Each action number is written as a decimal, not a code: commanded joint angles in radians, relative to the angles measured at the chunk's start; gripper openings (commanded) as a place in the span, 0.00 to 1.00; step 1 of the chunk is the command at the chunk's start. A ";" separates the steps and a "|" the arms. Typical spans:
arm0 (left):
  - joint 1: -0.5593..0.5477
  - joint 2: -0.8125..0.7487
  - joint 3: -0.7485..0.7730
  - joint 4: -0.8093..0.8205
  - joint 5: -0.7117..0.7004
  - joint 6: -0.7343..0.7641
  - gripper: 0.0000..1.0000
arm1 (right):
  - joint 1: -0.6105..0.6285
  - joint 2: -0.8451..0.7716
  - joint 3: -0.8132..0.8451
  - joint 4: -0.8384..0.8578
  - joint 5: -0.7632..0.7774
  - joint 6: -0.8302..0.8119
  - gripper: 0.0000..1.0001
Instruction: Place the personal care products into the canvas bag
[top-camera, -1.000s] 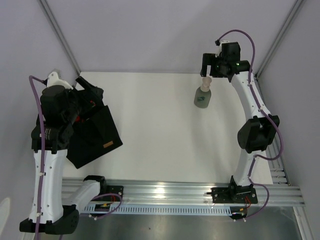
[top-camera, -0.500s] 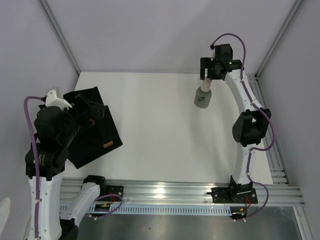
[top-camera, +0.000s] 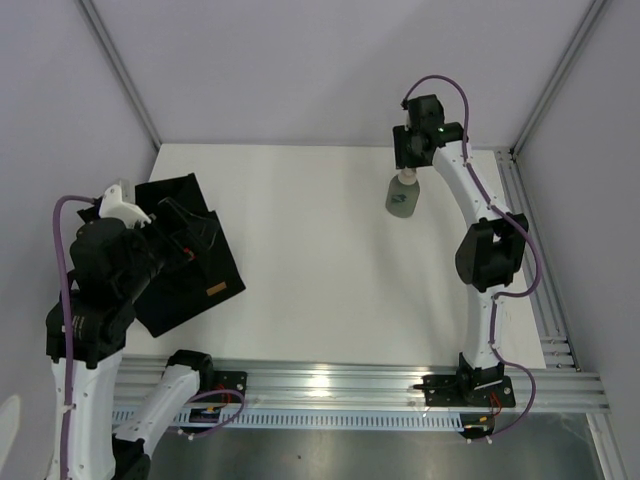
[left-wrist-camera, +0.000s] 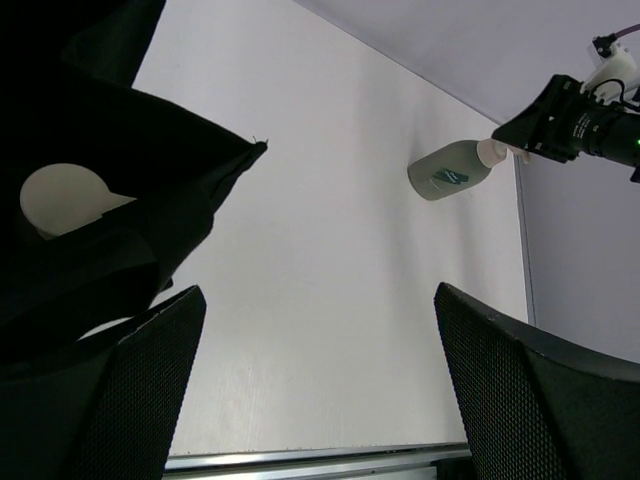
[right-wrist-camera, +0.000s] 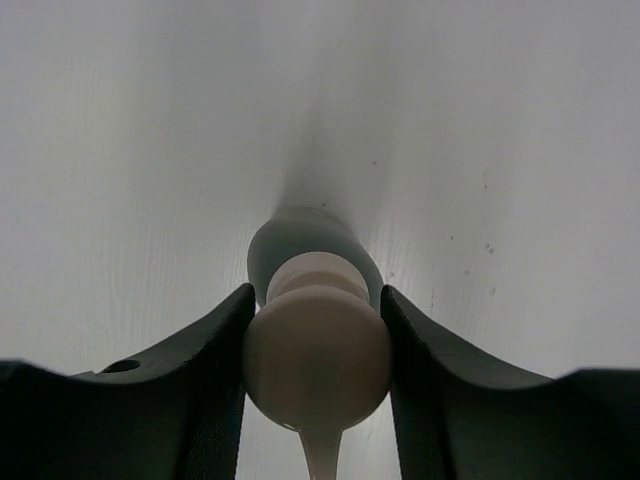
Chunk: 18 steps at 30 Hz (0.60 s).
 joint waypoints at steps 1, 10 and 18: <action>-0.019 0.007 0.032 0.007 0.016 0.017 0.99 | 0.028 -0.045 0.003 -0.034 0.043 -0.020 0.42; -0.088 0.052 0.086 0.048 -0.012 0.059 0.99 | 0.148 -0.185 -0.109 -0.053 0.063 -0.051 0.19; -0.144 0.058 0.065 0.085 -0.016 0.101 0.99 | 0.346 -0.300 -0.193 -0.067 0.066 -0.029 0.14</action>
